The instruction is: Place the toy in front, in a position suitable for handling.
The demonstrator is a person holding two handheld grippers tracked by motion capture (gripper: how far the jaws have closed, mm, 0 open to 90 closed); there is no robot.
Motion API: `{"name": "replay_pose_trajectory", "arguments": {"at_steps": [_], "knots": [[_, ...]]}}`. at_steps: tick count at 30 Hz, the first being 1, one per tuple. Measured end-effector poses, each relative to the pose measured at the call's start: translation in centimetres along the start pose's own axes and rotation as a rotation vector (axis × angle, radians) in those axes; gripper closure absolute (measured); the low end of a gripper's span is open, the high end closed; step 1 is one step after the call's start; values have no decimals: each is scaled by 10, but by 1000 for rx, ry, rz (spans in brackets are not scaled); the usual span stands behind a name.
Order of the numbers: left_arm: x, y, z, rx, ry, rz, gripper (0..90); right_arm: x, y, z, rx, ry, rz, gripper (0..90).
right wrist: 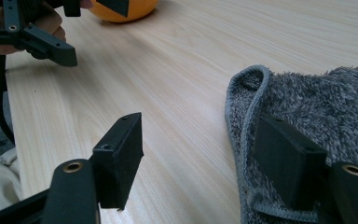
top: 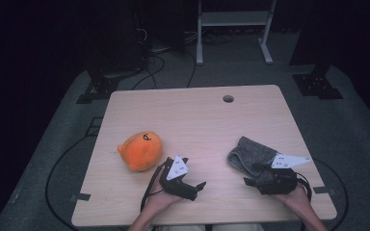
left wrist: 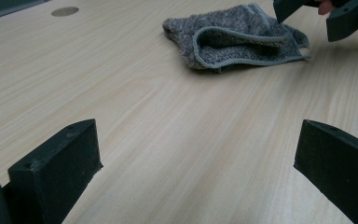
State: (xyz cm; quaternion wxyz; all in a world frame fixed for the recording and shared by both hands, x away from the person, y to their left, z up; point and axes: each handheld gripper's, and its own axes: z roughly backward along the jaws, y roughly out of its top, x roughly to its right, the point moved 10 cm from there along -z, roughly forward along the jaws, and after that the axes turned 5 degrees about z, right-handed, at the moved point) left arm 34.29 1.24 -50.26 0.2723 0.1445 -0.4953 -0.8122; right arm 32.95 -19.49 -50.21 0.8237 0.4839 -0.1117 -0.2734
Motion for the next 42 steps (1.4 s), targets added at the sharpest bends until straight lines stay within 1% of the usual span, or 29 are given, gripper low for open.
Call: {"name": "replay_pose_trajectory", "arguments": {"at_steps": [2,4,6,7,8,10,11,13,15,16,17,18,19,20,22,24,27,28,30,31,32,33,35,36,37,38,41,42], "knots": [[-1,2,1,5,4,-1,0,0,0,0,2,2,-1,317],[-5,7,6,25,22,-4,0,0,0,-2,2,5,-5,317],[-12,13,13,54,40,5,0,0,0,-2,-1,8,-7,317],[-21,21,21,87,63,14,0,-1,0,-3,-4,9,-5,318],[-21,21,21,87,63,14,0,-1,0,-3,-4,9,-5,318],[-36,27,34,110,103,17,0,-3,1,-3,-1,11,0,318],[-40,30,38,124,111,18,0,-3,1,-3,0,10,1,318],[-53,34,49,145,147,24,0,-3,2,-3,2,10,-1,318],[-67,36,61,149,198,13,0,-3,2,-4,1,11,-5,318],[-74,36,66,151,219,17,0,-3,2,-4,-1,11,-5,318],[-79,35,69,150,224,22,0,-4,2,-4,-2,11,-3,318],[-87,34,75,150,245,31,0,-4,2,-4,-1,12,1,318],[-92,33,79,148,261,38,0,-4,2,-4,1,14,0,319],[-99,31,86,152,274,51,0,-5,2,-3,1,16,1,318],[-109,29,93,148,297,59,0,-5,2,-3,1,20,2,319],[-119,25,99,152,311,70,0,-5,2,-2,2,22,3,319],[-134,15,105,127,362,66,0,-6,3,-1,8,24,9,319],[-138,11,106,127,368,74,0,-7,4,-1,10,25,9,319],[-145,4,106,120,356,94,17,-7,4,-1,10,28,7,319],[-147,2,105,110,367,96,38,-7,3,-2,9,29,8,319],[-151,-2,104,86,386,93,37,-7,3,-2,7,30,8,319],[-154,-6,103,71,399,94,37,-7,3,-2,4,32,8,319],[-157,-10,102,58,406,106,38,-8,3,-1,6,34,12,319],[-158,-13,100,41,416,109,37,-8,3,-1,9,35,12,320],[-159,-14,99,30,420,106,33,-8,4,-1,9,35,11,321],[-161,-18,97,17,432,105,33,-8,3,-1,8,35,12,321],[-162,-21,95,7,438,102,34,-8,4,0,10,33,14,322],[-163,-21,95,9,444,113,35,-8,4,0,16,34,12,322]]}}
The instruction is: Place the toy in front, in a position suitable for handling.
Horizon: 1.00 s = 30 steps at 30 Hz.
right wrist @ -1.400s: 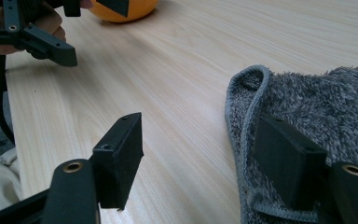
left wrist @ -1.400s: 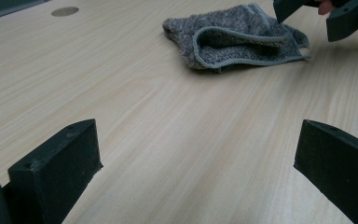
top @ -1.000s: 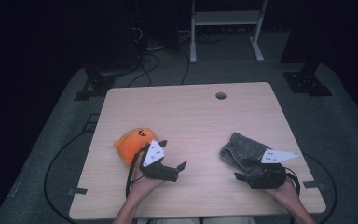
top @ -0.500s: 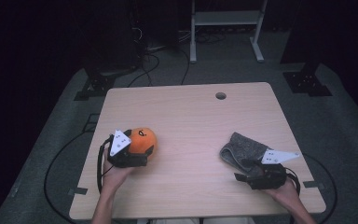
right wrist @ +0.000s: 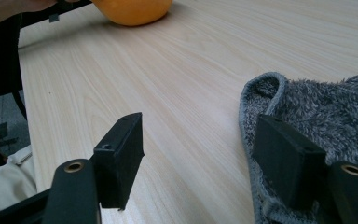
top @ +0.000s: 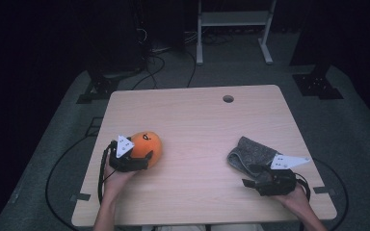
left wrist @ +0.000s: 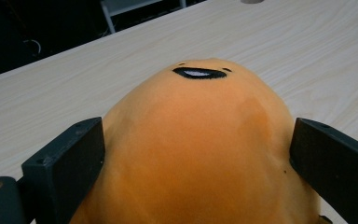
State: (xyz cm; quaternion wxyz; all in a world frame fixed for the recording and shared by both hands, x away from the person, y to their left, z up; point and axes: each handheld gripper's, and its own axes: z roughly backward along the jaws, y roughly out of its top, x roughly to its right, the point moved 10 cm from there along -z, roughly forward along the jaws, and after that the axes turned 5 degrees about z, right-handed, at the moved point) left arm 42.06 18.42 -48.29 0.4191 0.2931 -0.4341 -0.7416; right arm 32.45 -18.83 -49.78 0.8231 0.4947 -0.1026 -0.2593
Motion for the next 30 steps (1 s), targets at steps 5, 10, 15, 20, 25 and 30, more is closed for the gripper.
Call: {"name": "replay_pose_trajectory", "arguments": {"at_steps": [5,10,15,20,25,30], "knots": [[-7,5,5,33,39,18,33,0,0,1,1,1,4,322],[-9,-2,1,5,18,39,22,0,0,1,4,4,3,323],[-11,-9,-2,-12,-21,82,48,1,-1,-1,1,3,-8,325],[-11,-13,2,-30,-45,80,211,0,0,-2,8,1,-11,328],[-5,-10,3,-39,-34,56,383,1,1,0,10,-2,-14,333],[-8,-5,8,17,-28,103,450,1,1,3,18,-1,-3,339]]}}
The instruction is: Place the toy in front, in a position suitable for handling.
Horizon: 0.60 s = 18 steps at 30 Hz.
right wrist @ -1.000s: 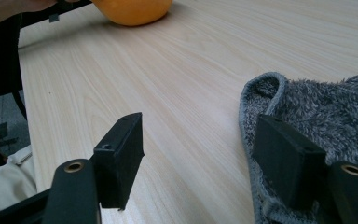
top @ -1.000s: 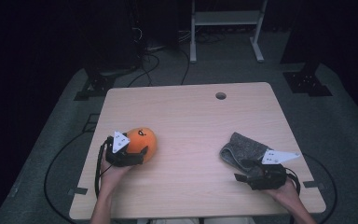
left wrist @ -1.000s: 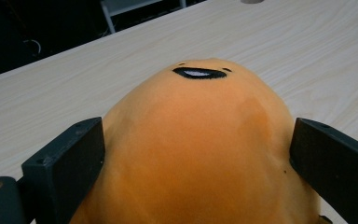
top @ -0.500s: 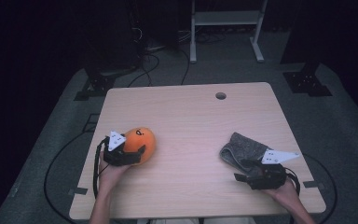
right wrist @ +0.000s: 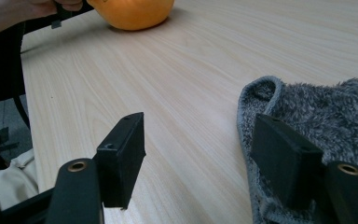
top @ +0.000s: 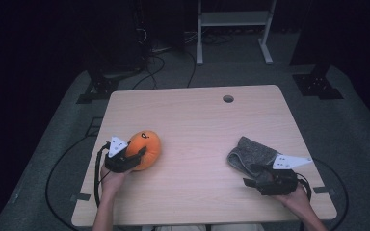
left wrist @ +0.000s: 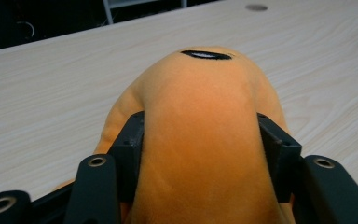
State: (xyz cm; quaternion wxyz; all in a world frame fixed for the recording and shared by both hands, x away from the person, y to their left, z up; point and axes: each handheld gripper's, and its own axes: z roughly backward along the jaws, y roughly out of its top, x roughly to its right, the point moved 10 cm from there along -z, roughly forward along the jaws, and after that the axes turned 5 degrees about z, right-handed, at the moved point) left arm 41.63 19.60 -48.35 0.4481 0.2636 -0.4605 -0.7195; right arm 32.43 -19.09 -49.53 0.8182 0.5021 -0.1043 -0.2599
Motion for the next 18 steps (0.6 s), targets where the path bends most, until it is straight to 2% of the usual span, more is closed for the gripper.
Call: {"name": "replay_pose_trajectory", "arguments": {"at_steps": [3,6,8,11,15,17,18], "knots": [[3,5,2,18,-8,8,468,1,2,2,13,1,-1,339],[17,15,4,52,-48,6,469,3,1,3,12,0,0,340],[30,21,4,63,-70,-21,469,3,2,4,17,-2,-3,340],[53,28,1,76,-129,-41,467,5,3,5,24,-8,-4,340],[91,33,-5,61,-200,-114,467,9,5,8,47,-20,-16,340],[109,31,-9,48,-244,-135,467,12,7,9,64,-26,-25,340],[121,29,-13,35,-263,-160,466,13,8,10,69,-30,-28,340]]}}
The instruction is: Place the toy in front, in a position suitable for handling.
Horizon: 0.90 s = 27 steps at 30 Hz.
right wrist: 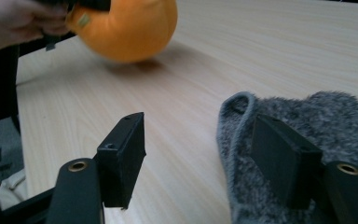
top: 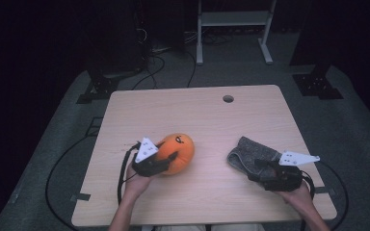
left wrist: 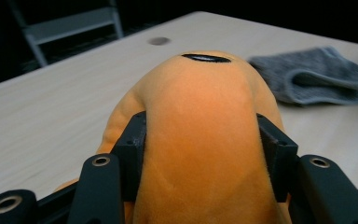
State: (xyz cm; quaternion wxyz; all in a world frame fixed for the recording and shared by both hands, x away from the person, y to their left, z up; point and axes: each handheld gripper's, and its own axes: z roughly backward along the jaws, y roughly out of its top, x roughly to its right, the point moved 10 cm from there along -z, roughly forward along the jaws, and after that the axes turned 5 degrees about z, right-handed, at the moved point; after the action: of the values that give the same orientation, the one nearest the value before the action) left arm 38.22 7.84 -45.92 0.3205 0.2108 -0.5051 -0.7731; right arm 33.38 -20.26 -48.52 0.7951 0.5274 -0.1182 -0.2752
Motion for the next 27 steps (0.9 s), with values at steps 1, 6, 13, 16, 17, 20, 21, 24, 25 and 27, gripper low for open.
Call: {"name": "replay_pose_trajectory", "arguments": {"at_steps": [1,6,13,16,17,20,21,24,25,27], "knots": [[11,-1,-7,-12,-23,-23,465,3,1,1,8,-11,-6,340],[45,4,-27,-31,-103,-67,462,22,16,1,12,-124,13,349],[75,-2,-41,-52,-197,-118,444,60,9,-24,-117,-224,-55,385],[79,-6,-44,-60,-212,-138,424,69,-4,-36,-210,-251,-72,412],[80,-6,-45,-65,-214,-142,385,73,-8,-40,-225,-266,-75,419],[79,-3,-42,-60,-206,-135,249,81,-14,-48,-267,-302,-81,419],[79,-2,-41,-64,-201,-127,174,84,-18,-50,-290,-316,-85,419],[77,7,-28,-20,-219,-79,131,87,-28,-55,-344,-335,-93,419],[76,11,-23,-7,-212,-79,121,86,-30,-56,-342,-359,-76,427],[75,13,-17,-2,-207,-92,117,83,-31,-57,-351,-383,-44,469]]}}
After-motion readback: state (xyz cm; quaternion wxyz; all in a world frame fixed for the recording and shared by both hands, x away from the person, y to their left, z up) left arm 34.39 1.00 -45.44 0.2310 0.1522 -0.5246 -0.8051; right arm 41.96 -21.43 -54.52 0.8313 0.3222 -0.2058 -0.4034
